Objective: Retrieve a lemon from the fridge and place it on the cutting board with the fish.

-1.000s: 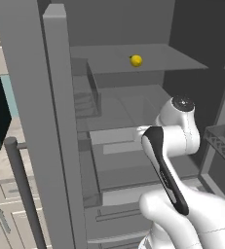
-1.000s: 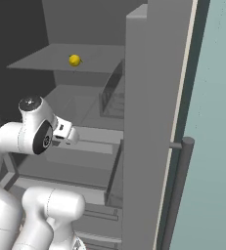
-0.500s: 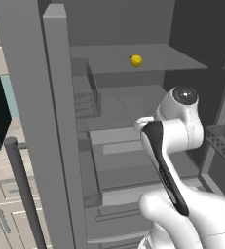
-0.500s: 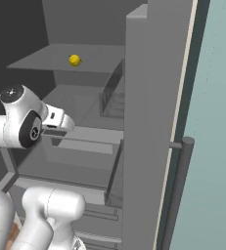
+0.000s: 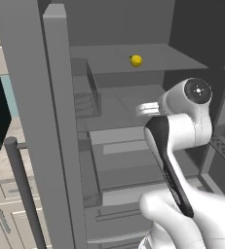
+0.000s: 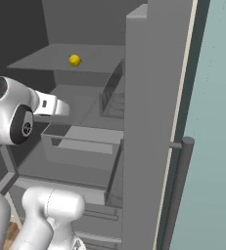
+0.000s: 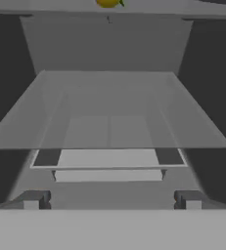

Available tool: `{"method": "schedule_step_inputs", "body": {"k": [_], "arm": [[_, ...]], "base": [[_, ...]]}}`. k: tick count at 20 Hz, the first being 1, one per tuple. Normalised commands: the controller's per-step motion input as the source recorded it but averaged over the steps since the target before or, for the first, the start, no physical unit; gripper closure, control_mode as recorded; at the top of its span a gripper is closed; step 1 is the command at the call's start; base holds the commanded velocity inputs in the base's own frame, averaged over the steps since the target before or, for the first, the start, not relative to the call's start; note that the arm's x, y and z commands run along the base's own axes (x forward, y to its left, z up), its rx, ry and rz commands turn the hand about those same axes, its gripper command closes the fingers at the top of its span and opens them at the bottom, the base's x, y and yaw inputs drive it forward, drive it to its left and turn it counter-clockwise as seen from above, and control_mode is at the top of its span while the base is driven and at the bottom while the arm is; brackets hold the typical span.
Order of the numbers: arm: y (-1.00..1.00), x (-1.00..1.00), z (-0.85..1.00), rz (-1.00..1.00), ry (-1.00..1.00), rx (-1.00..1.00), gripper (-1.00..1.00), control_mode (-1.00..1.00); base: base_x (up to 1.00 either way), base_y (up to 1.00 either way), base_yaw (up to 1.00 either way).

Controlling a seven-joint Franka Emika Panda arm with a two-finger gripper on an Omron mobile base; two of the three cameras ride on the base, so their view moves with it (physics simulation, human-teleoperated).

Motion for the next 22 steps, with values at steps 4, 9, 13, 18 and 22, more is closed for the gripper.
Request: {"method": "schedule_step_inputs", "body": {"k": [4,9,13,18,22], "arm": [[0.0,0.0,0.79,0.03,-0.24,0.0,-1.0,-1.0],[0.04,0.1,0.66,0.03,-0.08,0.0,-1.0,-1.0],[0.0,0.06,0.46,0.05,-0.03,0.0,-1.0,-1.0],[-0.02,0.05,0.2,0.0,0.0,0.01,-1.0,-1.0],[-0.02,0.25,0.0,0.0,-0.01,0.0,-1.0,-1.0]], "base": [[0.0,0.0,0.0],[0.0,0.0,0.0],[0.0,0.0,0.0],[0.0,0.0,0.0],[0.0,0.0,0.0]]}}
